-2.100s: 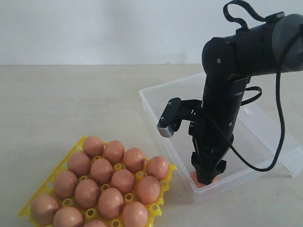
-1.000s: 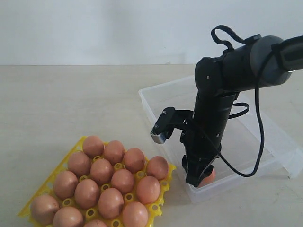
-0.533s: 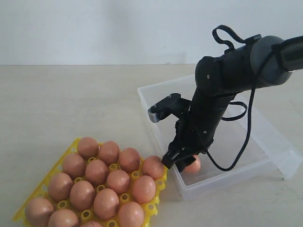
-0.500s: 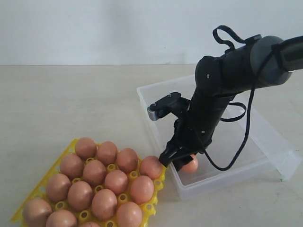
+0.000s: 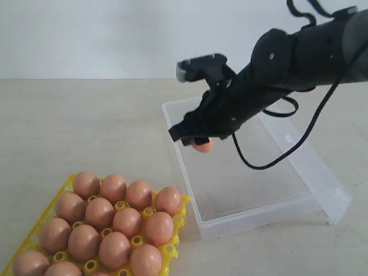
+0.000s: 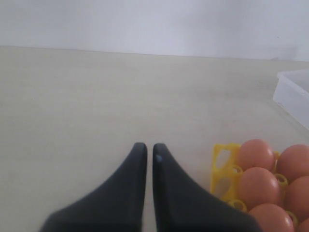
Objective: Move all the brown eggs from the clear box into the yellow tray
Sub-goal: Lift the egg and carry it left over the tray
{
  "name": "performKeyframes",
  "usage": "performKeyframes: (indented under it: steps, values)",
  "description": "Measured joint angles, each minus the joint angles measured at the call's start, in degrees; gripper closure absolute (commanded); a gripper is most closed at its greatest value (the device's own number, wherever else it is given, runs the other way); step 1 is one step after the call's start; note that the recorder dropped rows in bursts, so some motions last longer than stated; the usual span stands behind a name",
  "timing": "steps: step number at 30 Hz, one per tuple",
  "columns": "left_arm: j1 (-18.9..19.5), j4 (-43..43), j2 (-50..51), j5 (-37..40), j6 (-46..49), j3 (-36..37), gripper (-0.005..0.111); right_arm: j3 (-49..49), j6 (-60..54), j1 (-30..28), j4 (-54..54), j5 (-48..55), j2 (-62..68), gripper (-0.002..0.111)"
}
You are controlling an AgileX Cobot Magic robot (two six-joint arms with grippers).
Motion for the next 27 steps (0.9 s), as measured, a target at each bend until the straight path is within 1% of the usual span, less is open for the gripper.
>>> performKeyframes:
  steps: [6,8,13,16,18,20,22,24,27]
  values:
    - [0.00,0.00,0.00,0.00,0.00,0.00,0.103,0.00,0.13,0.26,0.43,-7.77,-10.87,0.108]
    - [0.00,0.00,0.00,0.00,0.00,0.00,0.103,0.38,0.13,1.34,0.43,-12.12,-15.24,0.108]
    - [0.00,0.00,0.00,0.00,0.00,0.00,0.103,4.75,0.13,6.92,0.53,-26.36,-25.25,0.108]
    - [0.00,0.00,0.00,0.00,0.00,0.00,0.103,8.72,3.44,10.73,0.53,-34.65,-28.99,0.108]
    - [0.00,0.00,0.00,0.00,0.00,0.00,0.103,11.89,8.78,12.94,0.50,-38.82,-30.51,0.108]
    - [0.00,0.00,0.00,0.00,0.00,0.00,0.103,15.08,17.17,15.48,-0.66,-43.21,-31.19,0.108]
    - [0.00,0.00,0.00,0.00,0.00,0.00,0.103,17.74,26.22,17.68,-4.78,-47.27,-31.31,0.108]
    - [0.00,0.00,0.00,0.00,0.00,0.00,0.103,20.37,36.99,19.54,-13.72,-51.62,-31.40,0.108]
    - [0.00,0.00,0.00,0.00,0.00,0.00,0.103,23.03,55.05,20.67,-34.62,-58.01,-31.40,0.108]
